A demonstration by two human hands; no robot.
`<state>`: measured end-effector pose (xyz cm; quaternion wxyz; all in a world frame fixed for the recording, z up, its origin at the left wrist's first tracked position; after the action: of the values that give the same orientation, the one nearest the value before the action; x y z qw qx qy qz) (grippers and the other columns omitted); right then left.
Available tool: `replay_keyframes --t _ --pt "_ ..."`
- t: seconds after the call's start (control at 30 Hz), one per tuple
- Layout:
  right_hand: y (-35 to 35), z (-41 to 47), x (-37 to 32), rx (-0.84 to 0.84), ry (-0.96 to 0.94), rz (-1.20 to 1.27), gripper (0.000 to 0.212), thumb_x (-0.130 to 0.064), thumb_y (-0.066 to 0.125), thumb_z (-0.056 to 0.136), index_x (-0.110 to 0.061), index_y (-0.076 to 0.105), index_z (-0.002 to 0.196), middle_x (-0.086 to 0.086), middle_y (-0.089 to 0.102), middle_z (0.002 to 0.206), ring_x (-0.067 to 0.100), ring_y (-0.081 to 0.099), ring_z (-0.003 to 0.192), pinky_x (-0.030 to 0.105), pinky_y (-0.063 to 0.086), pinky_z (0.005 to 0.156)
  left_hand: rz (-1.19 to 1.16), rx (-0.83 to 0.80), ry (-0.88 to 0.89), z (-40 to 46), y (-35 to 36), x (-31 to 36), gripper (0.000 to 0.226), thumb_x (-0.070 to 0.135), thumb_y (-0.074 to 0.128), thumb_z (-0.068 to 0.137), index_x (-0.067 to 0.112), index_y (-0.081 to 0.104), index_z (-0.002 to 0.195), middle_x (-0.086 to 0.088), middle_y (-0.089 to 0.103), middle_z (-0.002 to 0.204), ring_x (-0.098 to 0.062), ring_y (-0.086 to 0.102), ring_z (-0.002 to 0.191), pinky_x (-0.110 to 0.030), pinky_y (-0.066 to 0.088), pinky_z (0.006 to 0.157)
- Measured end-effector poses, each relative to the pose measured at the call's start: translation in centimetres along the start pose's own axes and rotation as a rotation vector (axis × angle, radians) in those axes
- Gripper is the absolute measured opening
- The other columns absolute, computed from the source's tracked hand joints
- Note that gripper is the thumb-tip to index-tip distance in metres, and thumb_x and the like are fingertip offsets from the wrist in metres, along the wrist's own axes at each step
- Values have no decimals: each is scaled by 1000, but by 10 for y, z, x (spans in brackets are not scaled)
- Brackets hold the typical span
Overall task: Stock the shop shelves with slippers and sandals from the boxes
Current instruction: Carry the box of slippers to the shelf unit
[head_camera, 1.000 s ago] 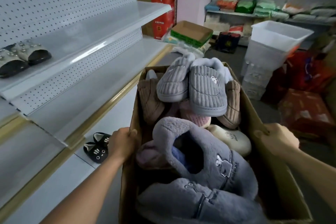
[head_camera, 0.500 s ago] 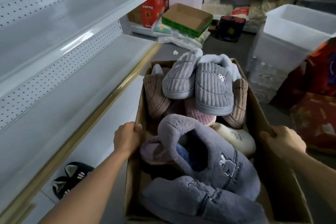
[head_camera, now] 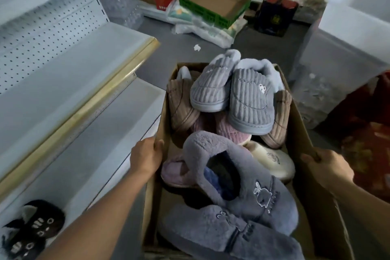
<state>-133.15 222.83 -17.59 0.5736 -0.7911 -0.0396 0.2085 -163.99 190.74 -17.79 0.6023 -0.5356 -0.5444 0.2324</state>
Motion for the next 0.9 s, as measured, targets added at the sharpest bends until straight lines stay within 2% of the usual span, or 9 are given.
replay_keyframes --t 0.07,0.17,0.27,0.33,0.4,0.53,0.7,0.8,0.9 --pt "0 44 21 -35 -22 -25 16 -40 59 90 -25 66 92 4 63 77 26 61 69 42 56 65 -54 1 -53 2 38 30 29 27 50 99 6 67 86 -18 69 84 -34 64 80 -33 43 64" --pt "8 106 54 -83 -33 -68 17 -40 57 91 -26 62 83 4 62 74 26 61 67 43 56 65 -214 -55 -180 4 103 60 24 16 53 98 7 65 79 -16 62 73 -26 58 70 -28 33 56" --pt "25 152 84 -118 -19 -114 25 -41 55 92 -23 60 76 5 61 71 25 61 66 42 56 65 -276 -69 -255 14 178 59 30 25 54 95 8 62 72 -19 65 70 -38 66 71 -37 48 61" --pt "43 173 102 -123 -15 -134 27 -43 56 91 -21 62 76 5 61 70 26 61 65 43 55 64 -234 -73 -255 19 216 58 33 26 55 95 8 62 68 -19 65 67 -37 65 65 -42 51 60" --pt "64 184 120 -127 -13 -158 29 -43 56 91 -21 60 74 5 60 68 26 59 63 39 54 61 -201 -61 -244 18 237 66 30 20 57 96 8 61 68 -20 65 69 -35 63 65 -40 49 61" --pt "116 191 157 -132 -22 -135 27 -40 55 93 -19 58 75 6 57 64 23 56 58 29 44 51 -122 -63 -202 17 290 54 27 25 55 96 8 64 78 -22 68 81 -39 65 77 -41 51 68" --pt "192 188 204 -170 -4 -73 38 -39 55 94 -11 59 68 9 56 62 26 54 58 31 43 52 -44 -57 -173 5 350 28 29 23 53 98 0 66 87 -27 68 94 -43 63 89 -40 47 74" --pt "240 186 248 -177 35 -96 41 -40 56 93 -10 56 64 8 51 62 26 49 59 30 36 53 -18 -68 -146 -13 401 9 31 22 53 98 -1 64 82 -29 67 89 -44 64 84 -43 49 72" --pt "291 194 289 -181 19 -113 42 -39 58 91 -7 57 64 11 51 66 30 54 67 31 41 57 16 -61 -154 -36 464 -12 34 22 54 97 1 58 70 -29 66 78 -44 63 75 -42 45 65"
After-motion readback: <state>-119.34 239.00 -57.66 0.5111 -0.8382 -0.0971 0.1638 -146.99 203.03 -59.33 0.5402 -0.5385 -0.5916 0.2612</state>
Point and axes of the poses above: each hand's wrist, its own z-axis towards the middle knuckle, its own y-axis out of the palm, x = y × z, the point moved 3 cm from there along z, towards the middle knuckle
